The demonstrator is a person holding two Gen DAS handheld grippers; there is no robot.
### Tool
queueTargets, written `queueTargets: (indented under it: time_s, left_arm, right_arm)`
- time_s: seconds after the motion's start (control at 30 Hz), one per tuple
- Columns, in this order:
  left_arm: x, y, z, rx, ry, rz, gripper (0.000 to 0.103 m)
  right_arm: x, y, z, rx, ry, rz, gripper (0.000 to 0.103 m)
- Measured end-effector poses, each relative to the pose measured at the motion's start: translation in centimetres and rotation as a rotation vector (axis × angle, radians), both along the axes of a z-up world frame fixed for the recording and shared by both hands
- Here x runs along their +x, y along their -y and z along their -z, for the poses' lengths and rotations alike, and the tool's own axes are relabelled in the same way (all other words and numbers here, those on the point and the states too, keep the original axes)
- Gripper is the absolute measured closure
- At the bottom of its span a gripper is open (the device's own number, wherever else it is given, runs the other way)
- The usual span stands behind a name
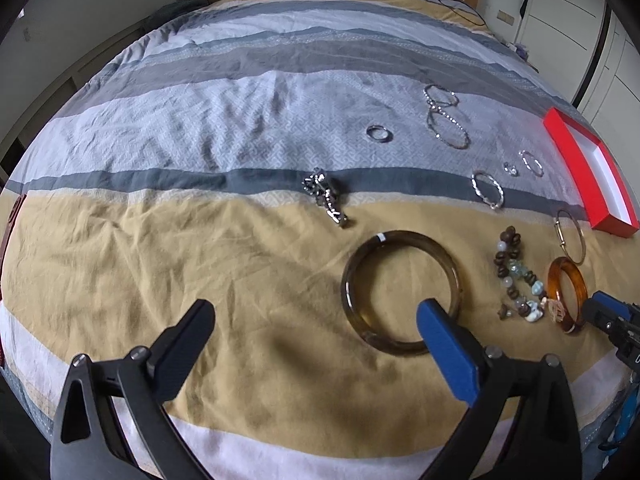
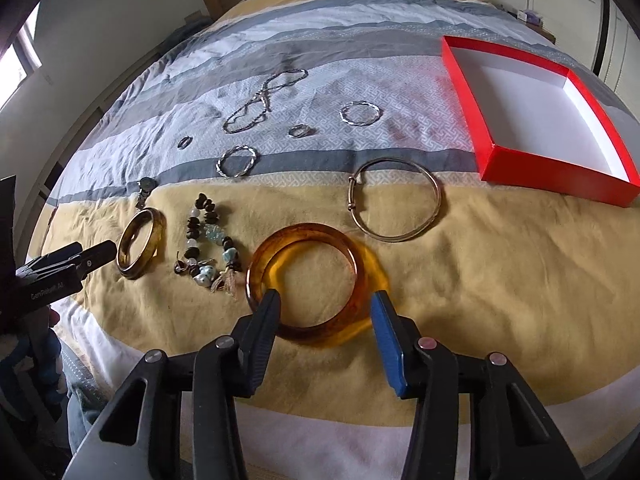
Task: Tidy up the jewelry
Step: 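Grasp the dark brown bangle with the left tool while the right grasps the amber bangle, then carry both bangles into the red box and open both tools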
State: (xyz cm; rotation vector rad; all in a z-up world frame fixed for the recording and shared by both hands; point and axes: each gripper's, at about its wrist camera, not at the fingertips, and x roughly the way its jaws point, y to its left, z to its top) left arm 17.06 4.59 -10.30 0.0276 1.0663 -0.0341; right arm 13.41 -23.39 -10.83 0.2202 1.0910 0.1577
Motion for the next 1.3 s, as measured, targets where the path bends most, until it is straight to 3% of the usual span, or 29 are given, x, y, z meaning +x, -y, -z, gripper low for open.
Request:
queueTargets:
  time_s: [0.07,0.13,0.4,0.47,0.57,0.6,0.63,0.87,1.3]
  left_arm:
    - [0.5,0.0,0.7,-0.001,-0.014,0.002,0.005]
    - [1.0,0.1,1.5,-0.002,-0.034,0.005,0.015]
    - [2.2,1.2,2.8,0.016,-0.054,0.036,0.029]
    - [2.3,1.5,2.9,-0.003,-0.05,0.043,0.041]
    - [2.4,1.3,2.6,-0.046,-0.039,0.033,0.074]
    - [2.4,1.3,2.6,-0.056,-0.04,0.03,0.091]
    - [2.4,1.2,2.5,-0.063,-0.044,0.025,0.094]
    - [0.8,1.2,0.8,-0.055,-0.021,0.02,0.095]
    - [-3.4,1.6,-5.0,0.007,0.078,0.031,0.095]
  right_arm:
    - [0.6,0.2,0.6,0.001,-0.013,0.005,0.06]
    - [1.2,0.2,1.2,0.0,-0.024,0.004,0.062]
    - [3.2,0.0,2.9,-0.005,-0.047,0.004,0.07]
    - [3.4,0.0,3.1,-0.004,-0.051,-0.005,0.083]
    - [3.5,-0.1,3.2,-0.012,-0.049,-0.02,0.09]
    - [3.5,-0.1,3.1,-0.013,-0.048,-0.026,0.09]
    - [3.4,-0.1,3.0,-0.014,-0.047,-0.032,0.092]
    - [1.8,0.2,1.2,-0.032,-0.011,-0.056,0.093]
    - [-2.9,2.2,-5.1,-0.063,0.13,-0.031,0.093]
